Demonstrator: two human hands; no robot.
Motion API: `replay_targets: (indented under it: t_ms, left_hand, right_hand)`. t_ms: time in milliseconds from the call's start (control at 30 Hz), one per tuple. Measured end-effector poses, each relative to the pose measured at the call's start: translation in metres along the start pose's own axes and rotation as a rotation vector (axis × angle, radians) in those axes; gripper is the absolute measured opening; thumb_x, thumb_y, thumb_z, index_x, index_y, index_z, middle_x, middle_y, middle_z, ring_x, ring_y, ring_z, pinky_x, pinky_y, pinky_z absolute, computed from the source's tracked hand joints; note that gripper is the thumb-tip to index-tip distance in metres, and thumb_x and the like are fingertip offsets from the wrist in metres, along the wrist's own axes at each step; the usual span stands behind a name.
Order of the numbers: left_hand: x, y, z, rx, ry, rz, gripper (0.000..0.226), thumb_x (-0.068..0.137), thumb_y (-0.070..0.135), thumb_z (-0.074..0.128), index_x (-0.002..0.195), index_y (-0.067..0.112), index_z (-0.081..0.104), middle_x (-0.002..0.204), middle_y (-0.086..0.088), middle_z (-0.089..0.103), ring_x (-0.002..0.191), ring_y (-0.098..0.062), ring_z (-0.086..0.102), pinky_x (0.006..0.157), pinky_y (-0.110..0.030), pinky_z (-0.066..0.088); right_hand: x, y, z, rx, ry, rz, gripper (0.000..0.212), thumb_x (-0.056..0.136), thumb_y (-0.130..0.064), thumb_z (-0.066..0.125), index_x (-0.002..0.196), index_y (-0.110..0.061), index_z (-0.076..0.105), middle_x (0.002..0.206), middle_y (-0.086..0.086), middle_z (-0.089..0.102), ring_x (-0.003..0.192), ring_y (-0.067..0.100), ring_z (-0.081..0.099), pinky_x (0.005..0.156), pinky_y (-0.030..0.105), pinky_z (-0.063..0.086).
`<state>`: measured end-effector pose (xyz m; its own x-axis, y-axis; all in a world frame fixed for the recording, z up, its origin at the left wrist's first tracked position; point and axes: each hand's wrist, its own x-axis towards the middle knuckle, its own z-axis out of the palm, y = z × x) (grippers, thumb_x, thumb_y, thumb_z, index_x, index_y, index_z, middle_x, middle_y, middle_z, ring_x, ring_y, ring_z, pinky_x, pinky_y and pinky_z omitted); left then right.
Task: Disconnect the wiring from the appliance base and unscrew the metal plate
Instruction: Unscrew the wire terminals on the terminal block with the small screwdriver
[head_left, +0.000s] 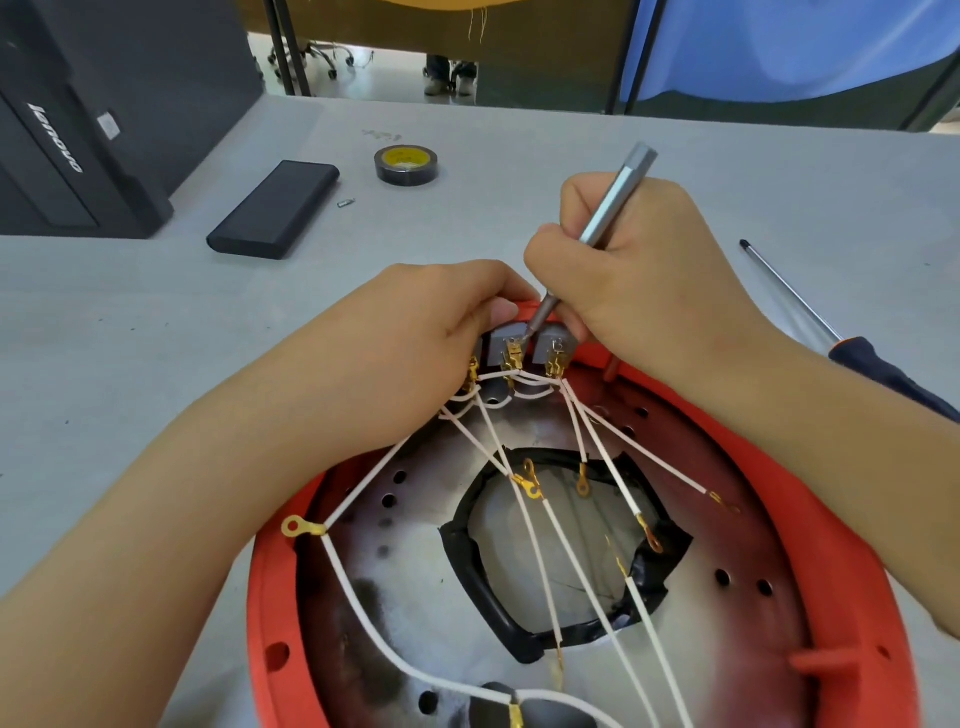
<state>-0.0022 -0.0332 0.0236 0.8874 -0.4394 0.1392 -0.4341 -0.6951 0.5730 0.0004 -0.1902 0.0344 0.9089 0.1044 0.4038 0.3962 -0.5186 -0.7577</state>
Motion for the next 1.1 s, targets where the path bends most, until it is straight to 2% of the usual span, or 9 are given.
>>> replay_targets:
  t_ms: [67, 233, 367, 467, 567, 733, 833, 967, 1100]
  left_hand:
    - [0.000, 0.000, 0.000, -0.005, 0.011, -0.010, 0.026, 0.096, 0.033, 0.038, 0.109, 0.041, 0.059, 0.061, 0.019, 0.051, 0.063, 0.017, 0.047, 0.056, -0.003, 0.033]
    - [-0.001, 0.001, -0.001, -0.015, 0.000, -0.007, 0.026, 0.097, 0.032, 0.038, 0.108, 0.042, 0.059, 0.062, 0.023, 0.052, 0.066, 0.017, 0.047, 0.058, -0.001, 0.033]
    - [0.000, 0.001, -0.001, -0.029, -0.006, -0.014, 0.026, 0.098, 0.031, 0.038, 0.111, 0.039, 0.060, 0.060, 0.020, 0.053, 0.063, 0.020, 0.047, 0.057, 0.000, 0.033]
    - [-0.001, 0.000, -0.001, -0.008, -0.022, 0.004, 0.026, 0.098, 0.031, 0.037, 0.111, 0.039, 0.059, 0.062, 0.041, 0.050, 0.063, 0.019, 0.047, 0.058, -0.001, 0.033]
    - [0.000, -0.001, 0.000, 0.010, -0.027, 0.019, 0.025, 0.099, 0.031, 0.037, 0.109, 0.040, 0.058, 0.063, 0.042, 0.048, 0.063, 0.017, 0.047, 0.059, -0.003, 0.034]
    - [0.000, -0.001, 0.000, 0.014, -0.023, 0.050, 0.021, 0.099, 0.028, 0.037, 0.103, 0.036, 0.056, 0.062, 0.041, 0.048, 0.060, 0.015, 0.047, 0.056, -0.005, 0.034]
    - [-0.001, -0.001, 0.000, 0.006, -0.026, 0.056, 0.022, 0.099, 0.028, 0.037, 0.104, 0.035, 0.057, 0.059, 0.040, 0.048, 0.060, 0.015, 0.047, 0.056, -0.005, 0.034]
    - [0.000, -0.003, -0.001, -0.011, -0.025, 0.041, 0.024, 0.099, 0.029, 0.037, 0.108, 0.035, 0.059, 0.061, 0.037, 0.050, 0.064, 0.013, 0.048, 0.058, -0.005, 0.035]
    - [0.001, -0.004, 0.000, -0.010, -0.026, 0.038, 0.022, 0.099, 0.029, 0.038, 0.104, 0.028, 0.059, 0.062, 0.040, 0.049, 0.062, 0.013, 0.048, 0.057, -0.005, 0.034]
  right_hand:
    - [0.001, 0.001, 0.000, 0.014, -0.009, 0.007, 0.036, 0.082, -0.006, 0.055, 0.055, -0.015, 0.033, 0.044, 0.005, 0.036, 0.037, 0.013, 0.043, 0.040, 0.020, 0.036]
    - [-0.001, 0.003, 0.000, 0.058, 0.026, 0.005, 0.033, 0.086, -0.008, 0.054, 0.057, -0.013, 0.038, 0.040, 0.004, 0.043, 0.034, 0.006, 0.044, 0.042, 0.014, 0.037]
    - [0.000, 0.003, 0.002, 0.034, 0.019, 0.008, 0.034, 0.086, -0.010, 0.055, 0.057, -0.014, 0.039, 0.041, 0.001, 0.046, 0.035, 0.007, 0.045, 0.042, 0.014, 0.036]
    - [0.004, 0.001, 0.001, 0.007, -0.023, 0.044, 0.032, 0.083, -0.009, 0.055, 0.056, -0.012, 0.038, 0.041, 0.003, 0.044, 0.034, 0.006, 0.044, 0.040, 0.015, 0.036]
    - [0.012, -0.003, 0.001, -0.041, -0.083, 0.048, 0.029, 0.082, -0.011, 0.055, 0.058, -0.011, 0.039, 0.041, -0.001, 0.042, 0.032, 0.004, 0.045, 0.038, 0.013, 0.034]
    - [0.012, -0.001, 0.010, -0.100, -0.006, -0.055, 0.035, 0.085, -0.014, 0.056, 0.057, -0.015, 0.034, 0.046, -0.005, 0.036, 0.040, 0.009, 0.040, 0.044, 0.025, 0.035]
    - [0.012, 0.000, 0.011, -0.067, 0.003, -0.067, 0.036, 0.086, -0.012, 0.055, 0.057, -0.016, 0.033, 0.045, -0.005, 0.034, 0.039, 0.009, 0.039, 0.042, 0.020, 0.033]
    - [0.019, 0.001, 0.011, -0.052, -0.053, -0.002, 0.033, 0.083, -0.011, 0.053, 0.057, -0.014, 0.033, 0.046, -0.005, 0.030, 0.042, 0.010, 0.033, 0.043, 0.026, 0.030]
    - [0.018, 0.001, 0.010, -0.083, -0.102, -0.021, 0.039, 0.080, -0.011, 0.055, 0.052, -0.017, 0.029, 0.045, -0.007, 0.028, 0.044, 0.009, 0.032, 0.043, 0.021, 0.027]
